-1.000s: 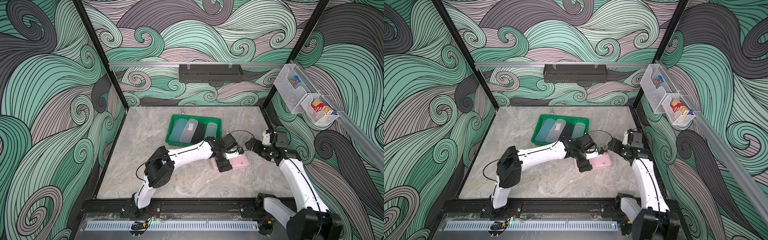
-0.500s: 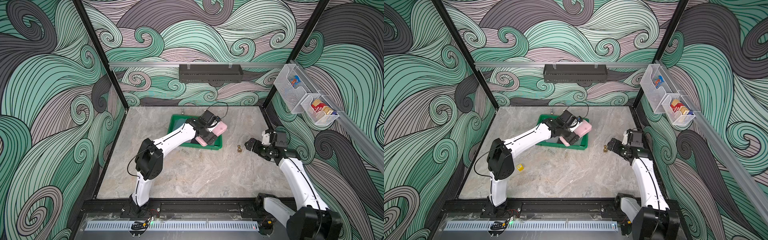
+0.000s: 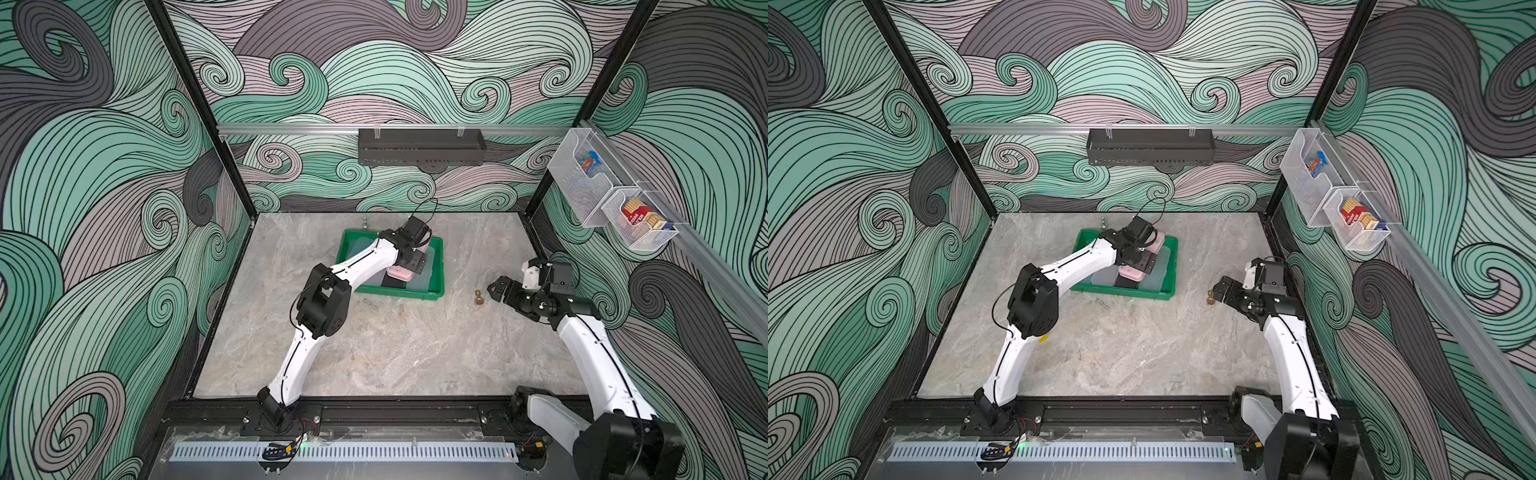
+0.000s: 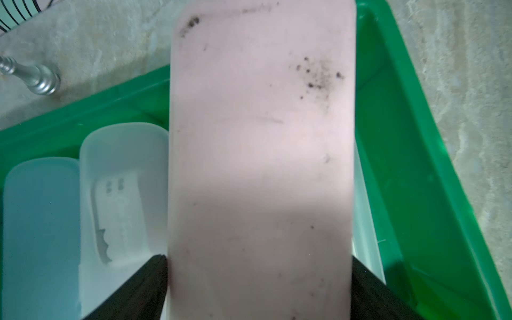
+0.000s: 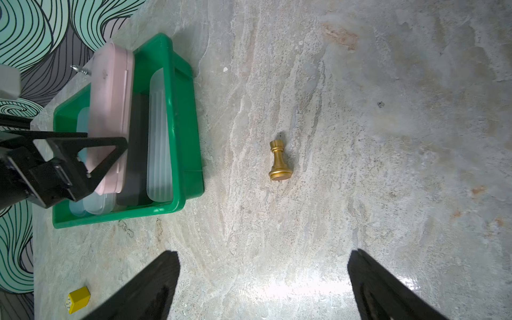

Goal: Put the pencil case into the storage box
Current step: Place the pencil case at the storage box.

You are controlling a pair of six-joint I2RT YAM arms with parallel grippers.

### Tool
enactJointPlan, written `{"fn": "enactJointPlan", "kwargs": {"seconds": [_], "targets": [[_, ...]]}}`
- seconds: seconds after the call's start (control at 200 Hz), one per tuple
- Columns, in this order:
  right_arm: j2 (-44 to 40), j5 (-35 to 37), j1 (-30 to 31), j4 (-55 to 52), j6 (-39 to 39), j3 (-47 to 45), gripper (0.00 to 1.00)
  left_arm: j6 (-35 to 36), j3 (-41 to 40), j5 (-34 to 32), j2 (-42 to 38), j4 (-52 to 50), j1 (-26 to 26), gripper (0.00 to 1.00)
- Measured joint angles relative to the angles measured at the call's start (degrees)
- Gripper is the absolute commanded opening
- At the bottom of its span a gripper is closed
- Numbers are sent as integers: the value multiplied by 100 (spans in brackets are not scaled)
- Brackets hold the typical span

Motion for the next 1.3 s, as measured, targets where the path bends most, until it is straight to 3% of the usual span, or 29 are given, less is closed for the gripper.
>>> {"fn": "enactJointPlan", "kwargs": {"seconds": [0.15,0.38,0.76,1.301], "targets": [[0,-59,0,0,0,0,99,-380,-136,-44,-7,-4,-15,85],[-4,-149,0,-2,0,0,99,-743,-581,-11,-203,68,-79,99],[-94,-234,0,-2,0,-2,99,-1117,-1408,-31,-695,328,-293,99],[-114,-409,0,-2,-39,-2,99,-925,-1187,-81,-765,765,-564,99]]}}
